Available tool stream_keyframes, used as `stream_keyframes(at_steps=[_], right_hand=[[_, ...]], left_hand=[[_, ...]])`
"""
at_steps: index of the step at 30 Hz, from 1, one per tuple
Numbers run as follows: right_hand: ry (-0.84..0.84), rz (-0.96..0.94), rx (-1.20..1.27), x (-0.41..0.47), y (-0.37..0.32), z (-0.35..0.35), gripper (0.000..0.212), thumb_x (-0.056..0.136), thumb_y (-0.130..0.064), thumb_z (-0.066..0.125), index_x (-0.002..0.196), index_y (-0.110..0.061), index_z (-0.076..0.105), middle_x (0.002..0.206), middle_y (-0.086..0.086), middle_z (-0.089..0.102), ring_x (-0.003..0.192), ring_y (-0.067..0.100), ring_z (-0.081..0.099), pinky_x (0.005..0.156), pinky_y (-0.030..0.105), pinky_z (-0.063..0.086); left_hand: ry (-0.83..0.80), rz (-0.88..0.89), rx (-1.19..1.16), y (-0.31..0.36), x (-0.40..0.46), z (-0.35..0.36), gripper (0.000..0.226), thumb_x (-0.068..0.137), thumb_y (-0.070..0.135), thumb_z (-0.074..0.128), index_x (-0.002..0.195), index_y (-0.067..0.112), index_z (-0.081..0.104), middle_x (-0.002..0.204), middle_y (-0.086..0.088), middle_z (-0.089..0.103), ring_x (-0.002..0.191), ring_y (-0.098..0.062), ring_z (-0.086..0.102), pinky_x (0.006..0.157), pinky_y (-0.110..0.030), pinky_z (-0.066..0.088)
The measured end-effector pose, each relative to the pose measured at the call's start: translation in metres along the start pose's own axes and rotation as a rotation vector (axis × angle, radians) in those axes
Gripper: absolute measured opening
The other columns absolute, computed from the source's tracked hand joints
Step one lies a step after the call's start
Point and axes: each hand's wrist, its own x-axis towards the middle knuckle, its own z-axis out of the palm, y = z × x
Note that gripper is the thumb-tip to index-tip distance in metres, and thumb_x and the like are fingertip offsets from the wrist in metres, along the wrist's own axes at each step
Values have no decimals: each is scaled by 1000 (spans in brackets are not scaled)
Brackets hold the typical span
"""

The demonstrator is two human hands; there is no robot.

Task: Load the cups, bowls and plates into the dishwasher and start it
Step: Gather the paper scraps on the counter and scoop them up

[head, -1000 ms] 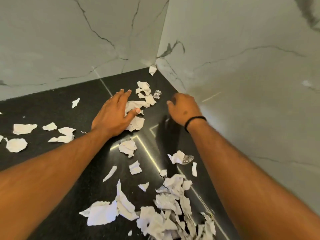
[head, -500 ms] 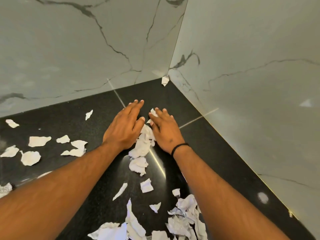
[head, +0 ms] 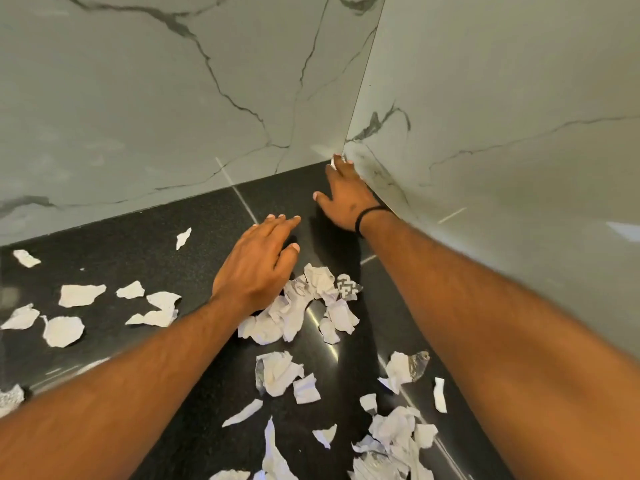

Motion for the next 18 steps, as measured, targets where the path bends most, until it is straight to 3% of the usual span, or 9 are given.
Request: stream_keyframes(at_steps=[3,7,14,18], right_hand=[[-119,97,-23,40,10,6,76,103,-48,44,160,-11,11,168,9,0,155,29,5,125,47,14],[-79,134,-36,36,8,30,66,103,-50,39,155,-12,29,163,11,23,151,31,19,122,52,20],[-60,15,89,-73,-4,38,55,107,-33,36,157,-13,25,166,8,16,154,26,7,125,47,8],[-56,-1,163,-148,-14,41,50,108,-29,34,156,-14,30,166,3,19,155,20,7,126,46,9]], left_hand=[[7,-10,-20,-1,0,0,66,96,47,22,157,26,29,163,-2,31,152,-12,20,124,-34,12],[4,-5,-42,1,-1,-3,65,96,45,23,157,24,28,163,-3,32,152,-12,20,124,-33,11],[-8,3,8,3,0,-4,67,95,45,22,158,21,26,163,-6,30,153,-16,21,124,-34,11],[7,20,36,2,1,-1,57,104,39,32,158,23,26,163,-8,30,153,-19,22,123,-36,12]])
